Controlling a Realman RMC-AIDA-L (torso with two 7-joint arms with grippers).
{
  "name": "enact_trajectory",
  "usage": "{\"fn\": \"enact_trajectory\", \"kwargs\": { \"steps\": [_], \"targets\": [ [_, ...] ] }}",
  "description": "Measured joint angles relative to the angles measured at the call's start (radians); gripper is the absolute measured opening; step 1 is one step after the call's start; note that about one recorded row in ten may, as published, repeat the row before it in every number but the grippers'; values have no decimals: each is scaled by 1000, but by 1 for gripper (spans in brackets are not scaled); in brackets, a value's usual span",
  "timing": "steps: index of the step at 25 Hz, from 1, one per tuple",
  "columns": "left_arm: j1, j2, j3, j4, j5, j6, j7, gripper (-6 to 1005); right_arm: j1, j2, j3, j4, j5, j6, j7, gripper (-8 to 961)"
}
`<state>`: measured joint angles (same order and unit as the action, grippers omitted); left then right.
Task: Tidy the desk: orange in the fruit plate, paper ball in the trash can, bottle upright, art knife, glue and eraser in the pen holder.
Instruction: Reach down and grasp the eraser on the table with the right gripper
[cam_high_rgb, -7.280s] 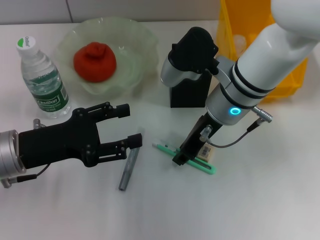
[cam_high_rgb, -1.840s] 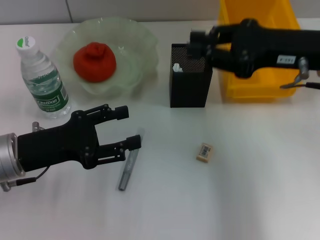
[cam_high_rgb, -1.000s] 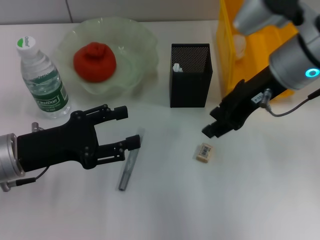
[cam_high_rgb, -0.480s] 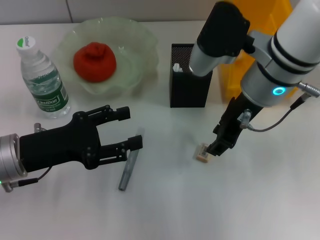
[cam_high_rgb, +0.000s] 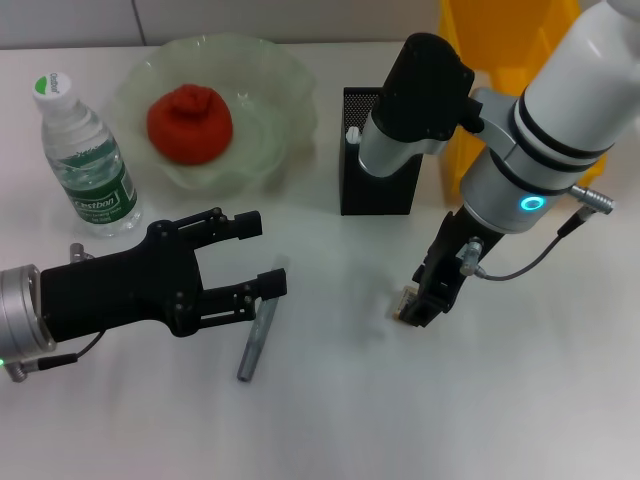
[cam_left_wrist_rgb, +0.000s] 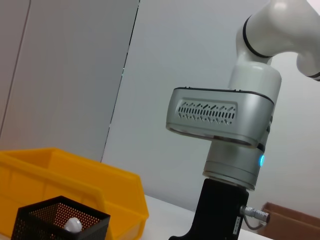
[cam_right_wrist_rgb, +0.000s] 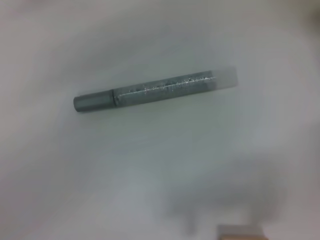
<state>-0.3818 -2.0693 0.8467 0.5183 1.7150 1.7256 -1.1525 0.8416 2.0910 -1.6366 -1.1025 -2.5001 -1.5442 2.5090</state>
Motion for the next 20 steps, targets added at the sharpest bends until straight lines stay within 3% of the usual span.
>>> {"fn": "enact_trajectory", "kwargs": {
  "steps": [5, 10, 20],
  "targets": [
    [0, 0, 0, 0, 0, 0, 0, 704, 3, 0, -1, 16, 0, 25, 10, 513],
    [-1, 0, 0, 0, 0, -2, 1, 703, 4, 0, -14, 43, 1, 52, 11, 621],
    [-3, 0, 0, 0, 0, -8, 1, 701, 12, 0, -60, 89, 3, 103, 16, 614]
  ]
}}
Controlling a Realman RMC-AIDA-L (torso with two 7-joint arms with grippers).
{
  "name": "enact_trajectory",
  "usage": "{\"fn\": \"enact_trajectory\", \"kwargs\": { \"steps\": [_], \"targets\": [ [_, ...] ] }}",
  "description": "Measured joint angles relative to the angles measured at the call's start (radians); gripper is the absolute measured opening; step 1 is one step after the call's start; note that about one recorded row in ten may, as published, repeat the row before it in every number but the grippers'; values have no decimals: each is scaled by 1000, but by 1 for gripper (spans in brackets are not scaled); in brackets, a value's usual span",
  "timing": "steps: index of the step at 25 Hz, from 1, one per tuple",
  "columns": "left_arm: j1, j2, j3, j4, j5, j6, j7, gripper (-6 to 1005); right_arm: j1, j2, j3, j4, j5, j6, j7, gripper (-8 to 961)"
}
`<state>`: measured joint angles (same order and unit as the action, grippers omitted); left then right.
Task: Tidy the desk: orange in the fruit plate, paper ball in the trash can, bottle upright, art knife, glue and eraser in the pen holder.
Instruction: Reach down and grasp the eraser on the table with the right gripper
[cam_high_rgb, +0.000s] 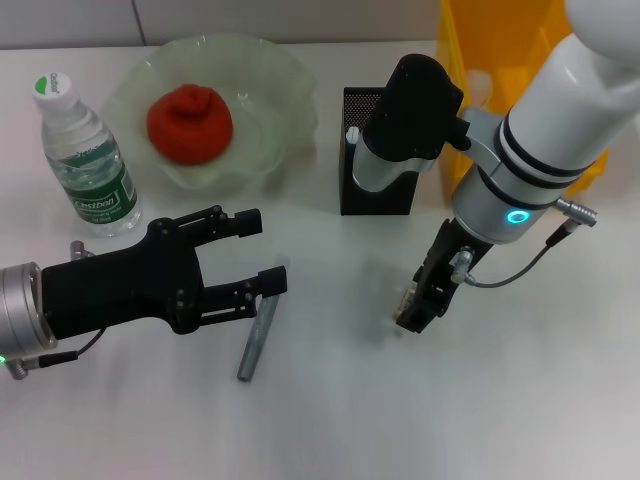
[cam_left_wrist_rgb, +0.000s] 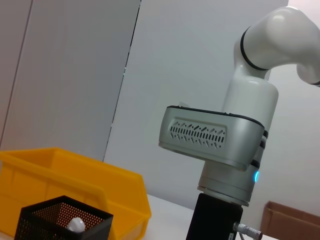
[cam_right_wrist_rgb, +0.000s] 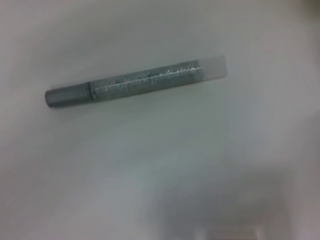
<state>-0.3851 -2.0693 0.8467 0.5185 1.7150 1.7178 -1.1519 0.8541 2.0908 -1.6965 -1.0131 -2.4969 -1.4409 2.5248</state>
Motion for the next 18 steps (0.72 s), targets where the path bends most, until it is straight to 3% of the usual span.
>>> {"fn": "enact_trajectory", "kwargs": {
  "steps": [18],
  "targets": [
    [3, 0, 0, 0, 0, -3, 0, 697, 2, 0, -5, 24, 12, 11, -1, 553]
  ]
}}
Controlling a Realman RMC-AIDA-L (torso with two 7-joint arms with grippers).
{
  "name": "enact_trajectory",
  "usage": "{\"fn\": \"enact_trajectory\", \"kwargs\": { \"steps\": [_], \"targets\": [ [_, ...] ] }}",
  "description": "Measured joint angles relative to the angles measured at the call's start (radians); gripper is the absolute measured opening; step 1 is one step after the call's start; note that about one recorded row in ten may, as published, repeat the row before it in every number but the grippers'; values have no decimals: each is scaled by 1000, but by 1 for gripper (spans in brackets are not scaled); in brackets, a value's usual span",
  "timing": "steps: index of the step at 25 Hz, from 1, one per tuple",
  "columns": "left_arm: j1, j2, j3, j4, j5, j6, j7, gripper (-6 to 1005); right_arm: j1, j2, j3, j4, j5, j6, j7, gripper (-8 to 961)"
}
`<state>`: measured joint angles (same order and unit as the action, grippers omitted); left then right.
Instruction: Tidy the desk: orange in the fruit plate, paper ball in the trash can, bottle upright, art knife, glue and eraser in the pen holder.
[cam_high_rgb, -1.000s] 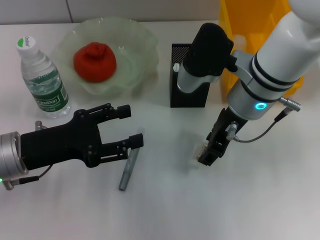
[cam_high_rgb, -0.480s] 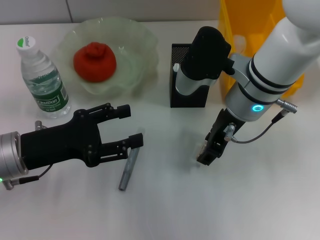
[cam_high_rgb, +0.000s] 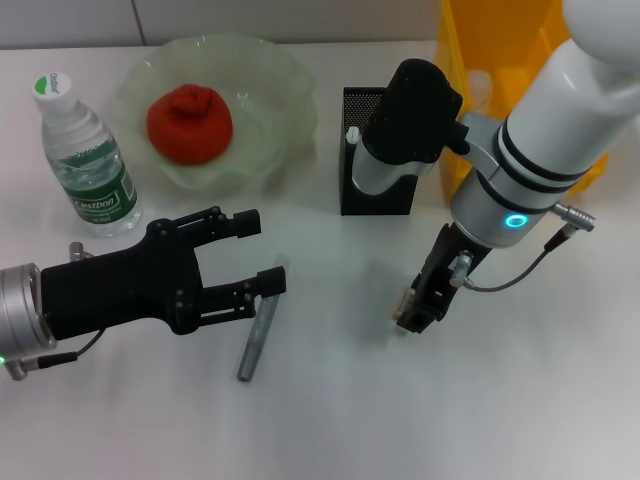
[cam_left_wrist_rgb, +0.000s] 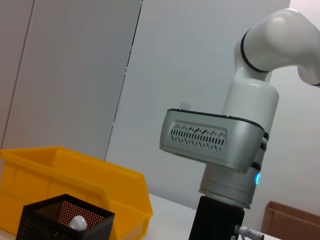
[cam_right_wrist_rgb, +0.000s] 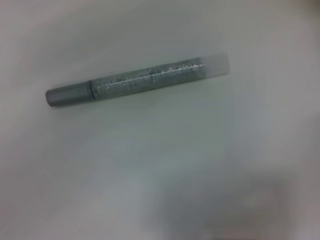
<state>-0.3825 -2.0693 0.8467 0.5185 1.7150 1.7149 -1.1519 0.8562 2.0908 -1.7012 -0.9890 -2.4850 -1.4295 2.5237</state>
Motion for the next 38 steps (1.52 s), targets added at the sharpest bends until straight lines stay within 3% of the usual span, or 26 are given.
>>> {"fn": "enact_trajectory", "kwargs": {
  "steps": [10, 13, 21, 24, 25, 29, 30, 31, 38],
  "targets": [
    [-1, 0, 0, 0, 0, -1, 0, 695, 1, 2, -17, -7, 0, 8, 5, 408],
    [-1, 0, 0, 0, 0, -2, 0, 695, -6, 2, -9, -23, 0, 9, 5, 405],
    [2, 1, -8, 0, 0, -2, 0, 693, -152, -4, 137, -248, 98, 13, -55, 386],
    [2, 2, -9, 0, 0, -2, 0, 692, -226, -3, 234, -285, 235, 37, -157, 383],
    [2, 2, -9, 0, 0, -2, 0, 692, -274, -4, 283, -283, 347, 64, -248, 382],
    [2, 2, -9, 0, 0, -1, 0, 691, -351, -5, 335, -249, 523, 128, -415, 381],
    [2, 2, -9, 0, 0, -1, 0, 691, -396, -5, 367, -204, 651, 164, -564, 381],
    [1, 2, -9, 0, 0, -1, 0, 691, -396, -5, 367, -204, 651, 164, -564, 381],
    [-1, 1, -9, 0, 0, -1, 0, 689, -451, -6, 486, 135, 1073, 159, -1139, 380]
  ]
}}
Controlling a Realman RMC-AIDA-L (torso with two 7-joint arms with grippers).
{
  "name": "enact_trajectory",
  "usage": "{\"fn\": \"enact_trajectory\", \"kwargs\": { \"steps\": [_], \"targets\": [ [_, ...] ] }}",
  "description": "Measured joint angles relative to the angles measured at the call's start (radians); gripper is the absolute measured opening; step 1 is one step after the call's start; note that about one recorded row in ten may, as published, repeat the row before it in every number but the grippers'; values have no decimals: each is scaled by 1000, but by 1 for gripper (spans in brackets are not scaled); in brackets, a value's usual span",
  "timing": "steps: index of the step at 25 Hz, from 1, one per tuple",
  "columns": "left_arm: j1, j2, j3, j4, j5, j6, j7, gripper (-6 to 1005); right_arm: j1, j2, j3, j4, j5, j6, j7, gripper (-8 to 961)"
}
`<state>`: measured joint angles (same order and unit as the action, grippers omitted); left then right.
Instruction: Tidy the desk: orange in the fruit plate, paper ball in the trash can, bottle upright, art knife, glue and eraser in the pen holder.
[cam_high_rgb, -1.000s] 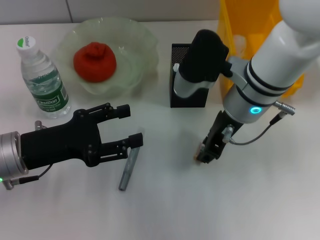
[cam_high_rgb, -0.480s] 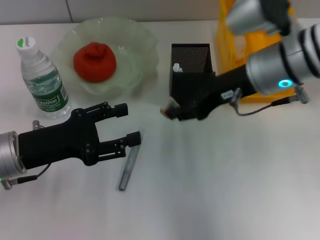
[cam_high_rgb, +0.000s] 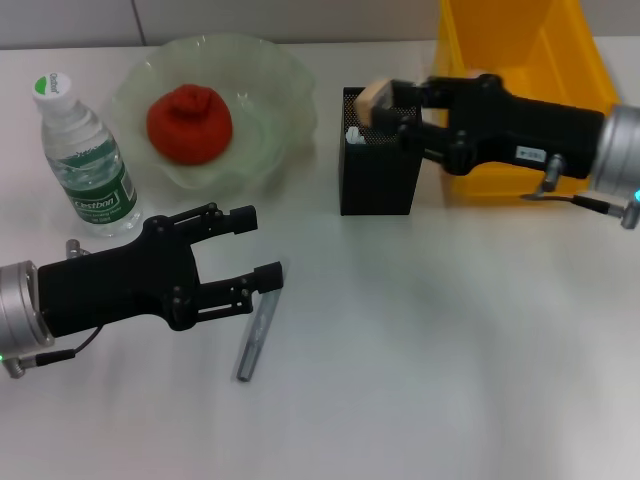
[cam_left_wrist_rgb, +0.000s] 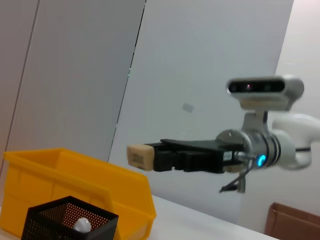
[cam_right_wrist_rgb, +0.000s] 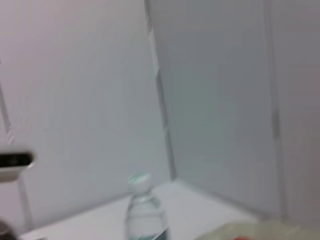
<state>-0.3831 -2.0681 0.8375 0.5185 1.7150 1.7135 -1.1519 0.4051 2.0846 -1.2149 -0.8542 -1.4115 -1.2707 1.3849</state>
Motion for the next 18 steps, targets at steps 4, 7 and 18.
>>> {"fn": "enact_trajectory", "kwargs": {
  "steps": [4, 7, 18],
  "targets": [
    [0, -1, 0, 0, 0, 0, 0, 688, 5, 0, 35, 189, 125, 6, -306, 378],
    [0, -1, 0, 0, 0, 0, 0, 688, 8, 1, 56, 310, 244, 6, -506, 377],
    [-2, -1, 0, -10, 0, 0, 1, 685, 80, 3, 44, 432, 321, 103, -617, 377]
  ]
}}
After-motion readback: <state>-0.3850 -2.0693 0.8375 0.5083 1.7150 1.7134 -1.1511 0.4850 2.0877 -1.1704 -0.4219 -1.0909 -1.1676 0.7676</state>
